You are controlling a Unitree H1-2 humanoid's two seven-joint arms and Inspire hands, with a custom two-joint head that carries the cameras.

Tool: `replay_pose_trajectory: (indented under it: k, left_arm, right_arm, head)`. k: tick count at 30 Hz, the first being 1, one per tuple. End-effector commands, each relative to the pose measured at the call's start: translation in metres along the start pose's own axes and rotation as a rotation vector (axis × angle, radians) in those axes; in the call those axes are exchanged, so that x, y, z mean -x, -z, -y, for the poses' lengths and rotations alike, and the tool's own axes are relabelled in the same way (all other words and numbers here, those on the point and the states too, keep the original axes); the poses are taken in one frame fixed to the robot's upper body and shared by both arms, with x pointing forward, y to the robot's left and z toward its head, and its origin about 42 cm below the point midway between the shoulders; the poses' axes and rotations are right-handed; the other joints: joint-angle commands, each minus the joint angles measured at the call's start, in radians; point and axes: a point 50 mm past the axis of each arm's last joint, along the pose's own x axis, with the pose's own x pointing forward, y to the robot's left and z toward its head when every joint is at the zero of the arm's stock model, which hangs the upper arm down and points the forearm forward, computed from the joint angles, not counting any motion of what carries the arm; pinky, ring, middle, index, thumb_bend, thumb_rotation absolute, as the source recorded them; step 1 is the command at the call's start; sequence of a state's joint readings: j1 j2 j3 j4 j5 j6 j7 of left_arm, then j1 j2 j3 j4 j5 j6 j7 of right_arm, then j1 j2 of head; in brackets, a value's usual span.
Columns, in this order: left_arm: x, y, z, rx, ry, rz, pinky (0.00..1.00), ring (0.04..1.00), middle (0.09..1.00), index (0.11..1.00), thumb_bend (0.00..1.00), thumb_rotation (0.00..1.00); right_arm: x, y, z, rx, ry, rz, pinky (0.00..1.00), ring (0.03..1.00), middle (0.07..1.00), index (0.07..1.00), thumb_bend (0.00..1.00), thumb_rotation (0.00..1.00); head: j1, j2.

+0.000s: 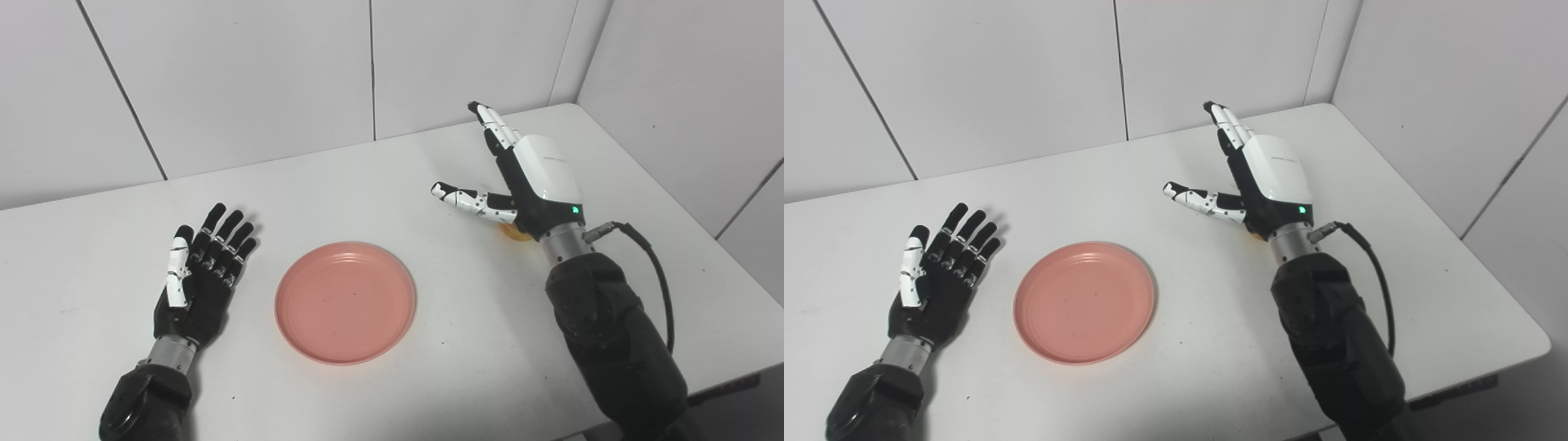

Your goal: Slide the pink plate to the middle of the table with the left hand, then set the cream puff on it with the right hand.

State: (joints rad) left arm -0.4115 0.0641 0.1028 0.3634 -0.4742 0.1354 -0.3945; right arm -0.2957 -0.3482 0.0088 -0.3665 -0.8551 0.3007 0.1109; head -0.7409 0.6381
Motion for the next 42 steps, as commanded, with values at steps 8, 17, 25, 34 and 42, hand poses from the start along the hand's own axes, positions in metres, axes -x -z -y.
replay_pose_trajectory:
  k: [8, 17, 25, 34, 42]
  left_arm:
    - [0.028, 0.03, -0.02, 0.027, -0.102, -0.157, 0.97, 0.933, 0.933, 0.937, 0.41, 1.0]
    - [0.029, 0.027, -0.013, 0.035, -0.096, -0.152, 0.95, 0.924, 0.933, 0.939, 0.41, 1.0]
    - [0.03, 0.025, -0.008, 0.026, -0.09, -0.15, 0.94, 0.927, 0.937, 0.933, 0.43, 1.0]
    - [0.031, 0.023, -0.01, 0.02, -0.082, -0.147, 0.95, 0.932, 0.938, 0.945, 0.43, 1.0]
    - [0.033, 0.019, -0.012, 0.017, -0.079, -0.148, 0.96, 0.932, 0.938, 0.949, 0.43, 1.0]
  right_arm:
    - [-0.011, 0.018, 0.047, 0.186, 0.035, -0.102, 0.77, 0.897, 0.941, 0.95, 0.8, 0.7]
    - [-0.009, 0.047, 0.046, 0.245, -0.041, -0.214, 0.73, 0.866, 0.916, 0.946, 0.92, 0.66]
    - [-0.005, 0.068, 0.035, 0.257, -0.112, -0.267, 0.78, 0.881, 0.915, 0.942, 0.92, 0.69]
    - [0.0, 0.081, 0.024, 0.257, -0.196, -0.31, 0.85, 0.905, 0.932, 0.953, 0.95, 0.71]
    - [0.0, 0.085, 0.013, 0.209, -0.225, -0.338, 0.78, 0.891, 0.92, 0.952, 0.97, 0.65]
  head:
    - [0.006, 0.007]
    - [0.043, 0.035]
    - [0.05, 0.047]
    - [0.038, 0.056]
    - [0.031, 0.067]
